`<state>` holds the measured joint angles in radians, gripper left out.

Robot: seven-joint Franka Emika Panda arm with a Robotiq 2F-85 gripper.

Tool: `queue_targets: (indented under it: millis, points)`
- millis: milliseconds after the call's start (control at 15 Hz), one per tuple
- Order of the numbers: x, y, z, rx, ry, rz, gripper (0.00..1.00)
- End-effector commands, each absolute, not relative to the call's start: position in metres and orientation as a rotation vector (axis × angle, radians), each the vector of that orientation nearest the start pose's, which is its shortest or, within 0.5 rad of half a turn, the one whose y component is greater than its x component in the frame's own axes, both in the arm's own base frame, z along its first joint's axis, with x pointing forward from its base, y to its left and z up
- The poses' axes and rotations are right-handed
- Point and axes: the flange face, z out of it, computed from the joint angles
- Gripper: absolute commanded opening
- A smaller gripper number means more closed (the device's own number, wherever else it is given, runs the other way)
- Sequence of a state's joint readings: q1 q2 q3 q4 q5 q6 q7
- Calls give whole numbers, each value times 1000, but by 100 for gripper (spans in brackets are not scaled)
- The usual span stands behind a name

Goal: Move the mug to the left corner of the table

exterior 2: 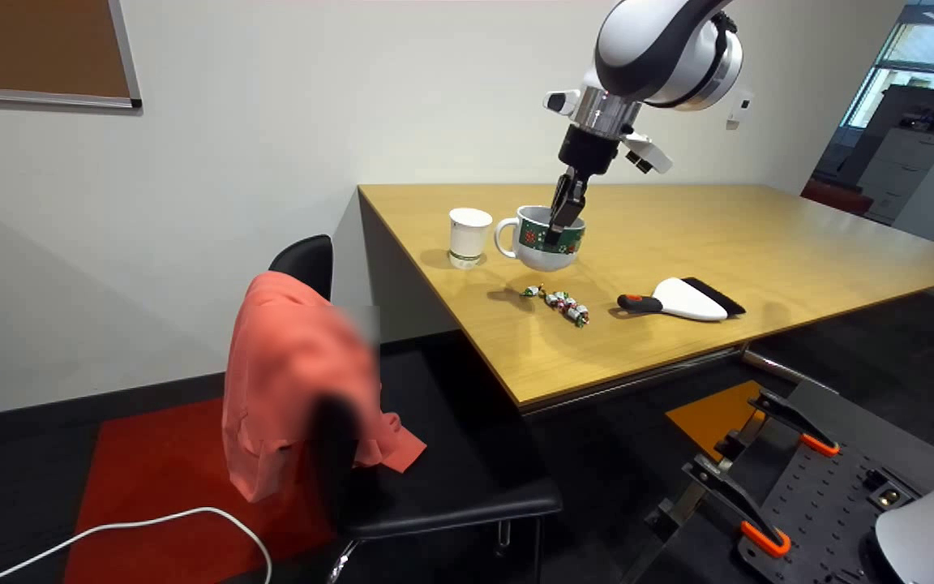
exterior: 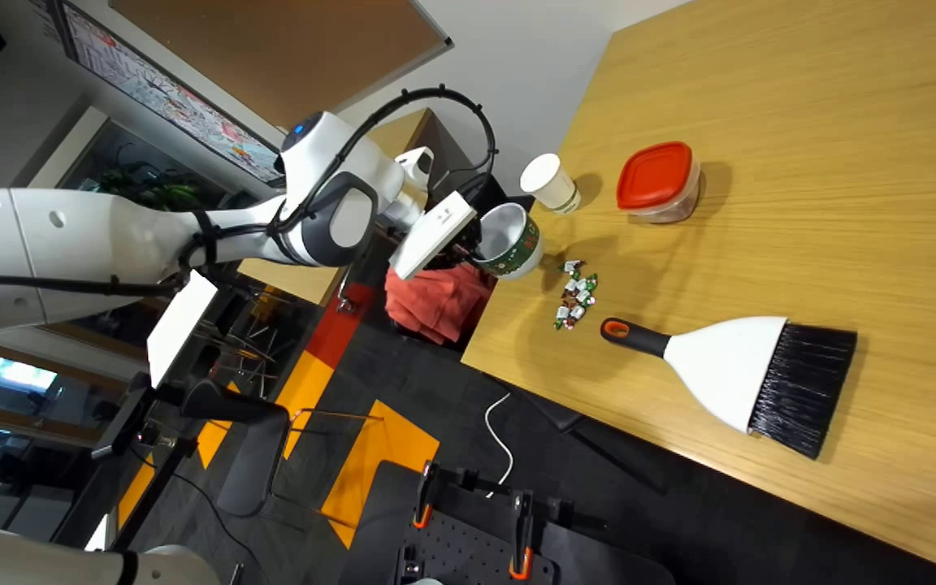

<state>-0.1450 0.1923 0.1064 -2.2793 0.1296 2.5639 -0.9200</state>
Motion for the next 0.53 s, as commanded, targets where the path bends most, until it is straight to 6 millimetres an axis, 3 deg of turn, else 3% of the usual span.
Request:
queue_targets:
  millis: [0,67,133,467]
  points:
    - [542,-23,280,-2865,-1165,-194,10]
    - [542,-23,280,-2865,-1166,-194,10]
    - [540,-18,279,-2855,-1178,-214,2]
    - [523,-1,272,-2780,-1235,-264,2]
